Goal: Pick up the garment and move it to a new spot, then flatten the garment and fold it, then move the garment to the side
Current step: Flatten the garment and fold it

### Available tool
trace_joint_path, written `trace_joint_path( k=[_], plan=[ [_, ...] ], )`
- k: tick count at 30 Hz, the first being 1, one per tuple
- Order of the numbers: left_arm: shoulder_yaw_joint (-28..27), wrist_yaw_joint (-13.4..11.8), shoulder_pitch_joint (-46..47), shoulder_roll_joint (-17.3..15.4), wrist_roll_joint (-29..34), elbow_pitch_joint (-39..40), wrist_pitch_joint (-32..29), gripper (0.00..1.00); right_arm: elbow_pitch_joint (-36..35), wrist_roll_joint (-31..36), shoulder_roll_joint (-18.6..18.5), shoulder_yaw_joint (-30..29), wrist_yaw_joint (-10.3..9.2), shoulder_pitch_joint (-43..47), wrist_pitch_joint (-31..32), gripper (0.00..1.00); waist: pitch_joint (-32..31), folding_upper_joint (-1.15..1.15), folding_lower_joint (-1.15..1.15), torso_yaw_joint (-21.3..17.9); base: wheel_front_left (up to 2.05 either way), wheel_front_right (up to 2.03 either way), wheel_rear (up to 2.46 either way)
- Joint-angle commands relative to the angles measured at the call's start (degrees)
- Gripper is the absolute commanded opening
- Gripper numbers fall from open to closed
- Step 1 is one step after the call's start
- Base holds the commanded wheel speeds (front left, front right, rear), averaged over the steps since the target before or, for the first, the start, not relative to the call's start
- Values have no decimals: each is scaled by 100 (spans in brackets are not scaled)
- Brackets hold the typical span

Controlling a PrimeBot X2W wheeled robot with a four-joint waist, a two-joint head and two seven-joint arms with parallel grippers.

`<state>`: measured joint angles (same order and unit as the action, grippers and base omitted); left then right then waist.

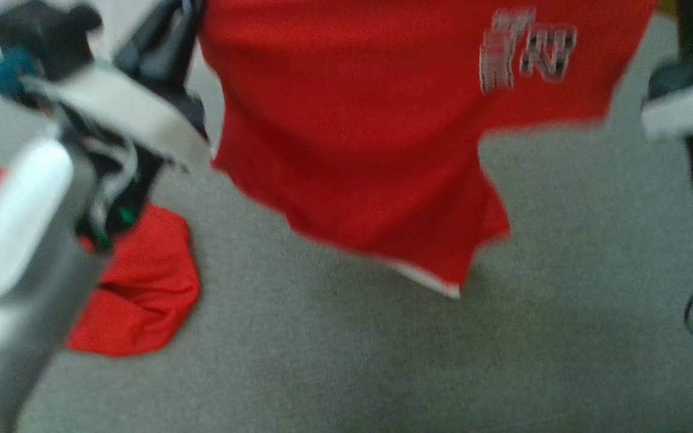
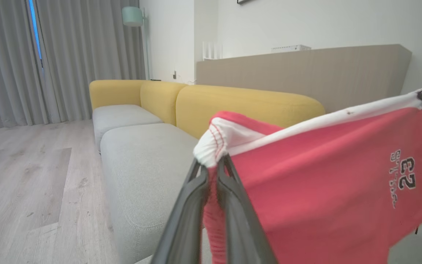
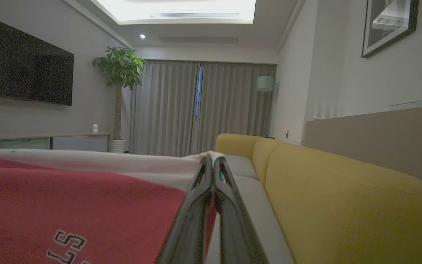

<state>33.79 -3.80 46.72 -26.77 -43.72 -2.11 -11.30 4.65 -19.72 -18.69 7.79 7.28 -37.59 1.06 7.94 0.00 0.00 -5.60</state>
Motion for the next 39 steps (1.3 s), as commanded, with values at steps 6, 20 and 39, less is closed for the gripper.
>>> trace_joint_path(
  k=[6, 20, 39],
  plan=[
    [-309, 396, 2134, -157, 396, -916, -89, 0, 870, 67, -163, 368, 21, -2229, -217, 0, 1774, 0, 0, -180, 0, 0, 0],
    [102, 1038, 4299, 574, 1268, -3663, 1878, 0, 3748, 477, 454, 437, 21, -4371, -1322, 0, 2858, 0, 0, -218, 0, 0, 0],
    [2047, 1127, 1832, 502, 711, -3477, 2506, 0, 3585, -1751, -865, 2846, 21, -2397, -579, 0, 1967, 0, 0, 175, 0, 0, 0]
  ],
)
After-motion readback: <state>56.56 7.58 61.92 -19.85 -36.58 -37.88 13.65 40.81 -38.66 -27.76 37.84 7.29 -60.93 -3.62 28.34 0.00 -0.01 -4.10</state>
